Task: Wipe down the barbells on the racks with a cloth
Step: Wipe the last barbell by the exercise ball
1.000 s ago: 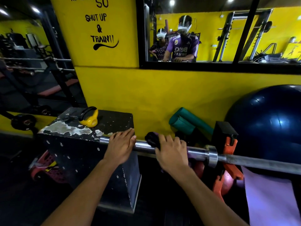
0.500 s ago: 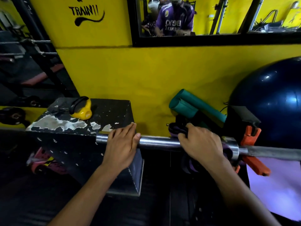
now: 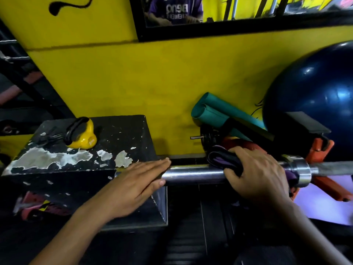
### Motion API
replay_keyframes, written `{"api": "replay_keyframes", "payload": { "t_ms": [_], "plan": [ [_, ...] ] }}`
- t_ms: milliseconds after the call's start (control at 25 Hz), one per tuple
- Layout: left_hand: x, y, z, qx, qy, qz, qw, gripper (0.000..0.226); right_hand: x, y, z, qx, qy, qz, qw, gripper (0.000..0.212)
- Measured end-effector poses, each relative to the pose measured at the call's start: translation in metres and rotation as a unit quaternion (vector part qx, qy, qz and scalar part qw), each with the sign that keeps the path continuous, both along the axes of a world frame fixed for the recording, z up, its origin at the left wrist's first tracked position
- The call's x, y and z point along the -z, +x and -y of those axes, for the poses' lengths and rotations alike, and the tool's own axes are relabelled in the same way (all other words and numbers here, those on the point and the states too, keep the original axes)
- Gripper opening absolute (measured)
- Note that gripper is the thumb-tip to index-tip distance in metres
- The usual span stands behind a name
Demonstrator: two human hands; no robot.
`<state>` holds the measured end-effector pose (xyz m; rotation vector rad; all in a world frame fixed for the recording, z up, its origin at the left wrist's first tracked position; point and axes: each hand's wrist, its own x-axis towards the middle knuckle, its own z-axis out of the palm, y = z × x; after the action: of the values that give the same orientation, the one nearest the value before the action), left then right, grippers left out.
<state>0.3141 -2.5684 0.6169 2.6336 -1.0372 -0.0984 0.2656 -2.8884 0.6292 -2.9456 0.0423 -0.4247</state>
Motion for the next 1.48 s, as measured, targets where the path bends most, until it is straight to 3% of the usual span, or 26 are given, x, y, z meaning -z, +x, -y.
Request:
{"api": "replay_keyframes", "payload": {
  "t_ms": [120, 280, 480, 680, 800, 880, 1000, 1080, 1160, 1200, 1400, 1480],
  "plan": [
    [0.001, 0.015, -0.015, 0.072, -0.005, 0.029, 0.997, 0.056, -0.007, -0.002, -0.011, 0.039, 0.012, 0.002, 0.999, 0.028],
    [0.002, 0.038, -0.033, 0.155, -0.032, 0.045, 0.986, 0.054, -0.010, -0.009, -0.014, 0.098, 0.122, -0.025, 0.987, 0.032],
    [-0.008, 0.083, -0.030, 0.258, -0.118, -0.014, 0.959, 0.050, -0.004, -0.048, -0.042, 0.195, 0.241, 0.181, 0.933, 0.043],
    [-0.030, 0.139, 0.029, 0.315, -0.115, -0.185, 0.924, 0.039, 0.018, -0.097, -0.066, 0.384, 0.307, 0.281, 0.824, 0.031],
    [-0.031, 0.165, 0.097, 0.381, -0.098, -0.125, 0.911, 0.040, 0.026, -0.106, -0.085, 0.454, 0.392, 0.327, 0.730, 0.011],
    [-0.023, 0.174, 0.145, 0.443, -0.085, -0.090, 0.888, 0.040, 0.028, -0.106, -0.096, 0.468, 0.466, 0.363, 0.657, 0.021],
    [-0.010, 0.174, 0.212, 0.503, -0.076, -0.073, 0.858, 0.043, 0.027, -0.102, -0.118, 0.483, 0.521, 0.394, 0.584, 0.025],
    [-0.008, 0.167, 0.248, 0.547, -0.062, -0.054, 0.833, 0.046, 0.025, -0.097, -0.130, 0.494, 0.541, 0.397, 0.552, 0.039],
    [-0.005, 0.162, 0.277, 0.600, -0.059, -0.020, 0.798, 0.046, 0.022, -0.087, -0.148, 0.506, 0.527, 0.403, 0.551, 0.038],
    [-0.007, 0.160, 0.288, 0.619, -0.062, -0.012, 0.783, 0.046, 0.022, -0.083, -0.155, 0.518, 0.521, 0.419, 0.534, 0.037],
    [-0.016, 0.160, 0.325, 0.665, -0.081, 0.011, 0.743, 0.047, 0.034, -0.053, -0.165, 0.497, 0.604, 0.509, 0.359, 0.036],
    [-0.025, 0.157, 0.335, 0.689, -0.071, 0.049, 0.720, 0.047, 0.030, -0.031, -0.155, 0.465, 0.645, 0.521, 0.311, 0.032]
  ]
}}
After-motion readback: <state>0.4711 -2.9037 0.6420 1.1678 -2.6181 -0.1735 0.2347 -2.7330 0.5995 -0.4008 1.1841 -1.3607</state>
